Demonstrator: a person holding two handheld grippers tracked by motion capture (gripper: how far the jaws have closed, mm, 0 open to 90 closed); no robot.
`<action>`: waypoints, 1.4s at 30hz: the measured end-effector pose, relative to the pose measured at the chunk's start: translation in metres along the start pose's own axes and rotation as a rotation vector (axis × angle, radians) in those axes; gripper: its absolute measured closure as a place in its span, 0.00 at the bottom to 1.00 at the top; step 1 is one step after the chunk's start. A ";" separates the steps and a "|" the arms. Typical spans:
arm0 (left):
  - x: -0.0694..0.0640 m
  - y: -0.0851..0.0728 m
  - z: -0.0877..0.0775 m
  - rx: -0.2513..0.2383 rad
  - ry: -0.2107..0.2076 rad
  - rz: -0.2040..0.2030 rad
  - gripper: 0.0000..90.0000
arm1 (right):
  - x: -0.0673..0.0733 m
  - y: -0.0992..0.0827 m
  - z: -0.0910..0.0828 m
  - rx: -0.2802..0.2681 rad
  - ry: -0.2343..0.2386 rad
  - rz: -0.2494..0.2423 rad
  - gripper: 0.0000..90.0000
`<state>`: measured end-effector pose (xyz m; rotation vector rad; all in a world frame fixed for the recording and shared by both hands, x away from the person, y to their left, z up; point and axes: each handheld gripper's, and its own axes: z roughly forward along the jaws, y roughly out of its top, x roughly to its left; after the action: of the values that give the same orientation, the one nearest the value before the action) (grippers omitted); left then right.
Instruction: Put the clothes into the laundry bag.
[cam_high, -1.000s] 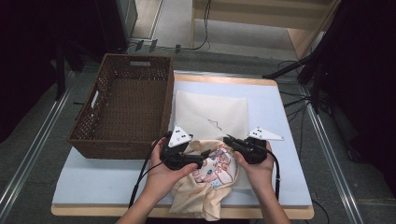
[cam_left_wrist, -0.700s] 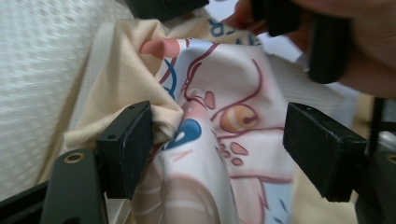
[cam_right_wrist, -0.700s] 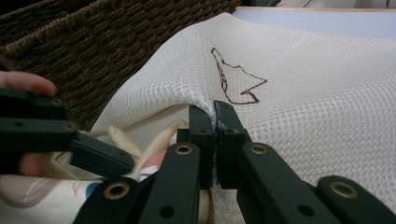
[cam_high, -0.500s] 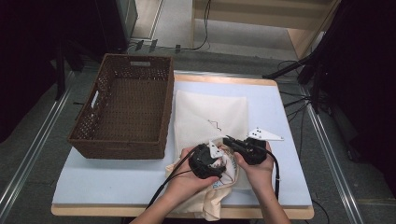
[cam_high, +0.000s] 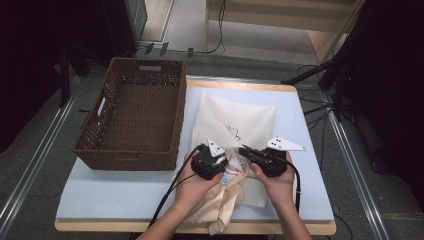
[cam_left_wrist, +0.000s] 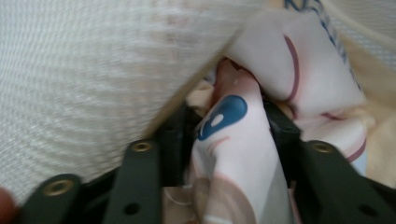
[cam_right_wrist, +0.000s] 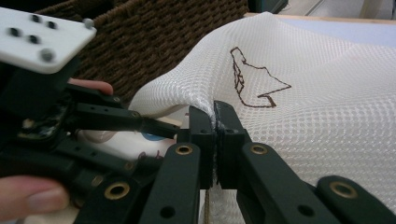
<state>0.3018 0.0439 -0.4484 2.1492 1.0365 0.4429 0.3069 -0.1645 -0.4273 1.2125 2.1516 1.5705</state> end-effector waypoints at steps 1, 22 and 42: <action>0.000 0.001 -0.004 -0.009 -0.015 -0.001 0.52 | -0.001 -0.001 0.001 0.002 0.003 0.003 0.98; -0.007 -0.009 -0.027 0.026 -0.214 -0.084 0.82 | 0.007 -0.005 0.009 0.030 0.018 -0.017 0.98; -0.005 -0.016 -0.052 -0.069 -0.170 -0.102 0.28 | -0.004 -0.008 0.006 0.035 0.009 0.019 0.97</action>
<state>0.2605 0.0698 -0.4239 2.0242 1.0149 0.2396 0.3093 -0.1638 -0.4382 1.2418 2.1879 1.5556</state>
